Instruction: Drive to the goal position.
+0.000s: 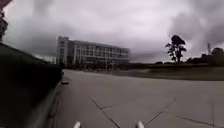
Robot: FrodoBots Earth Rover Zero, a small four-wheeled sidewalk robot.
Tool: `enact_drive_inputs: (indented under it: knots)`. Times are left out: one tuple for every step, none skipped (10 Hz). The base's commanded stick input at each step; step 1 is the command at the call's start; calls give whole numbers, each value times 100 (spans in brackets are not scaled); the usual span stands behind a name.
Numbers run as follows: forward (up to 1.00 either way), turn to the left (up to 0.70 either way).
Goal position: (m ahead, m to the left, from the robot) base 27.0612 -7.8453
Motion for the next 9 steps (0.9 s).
enact_drive_inputs:
  knots:
    - [0,0]
    - [0,0]
    - [0,0]
    - [0,0]
    - [0,0]
    - [85,0]
    - [85,0]
    - [85,0]
    - [85,0]
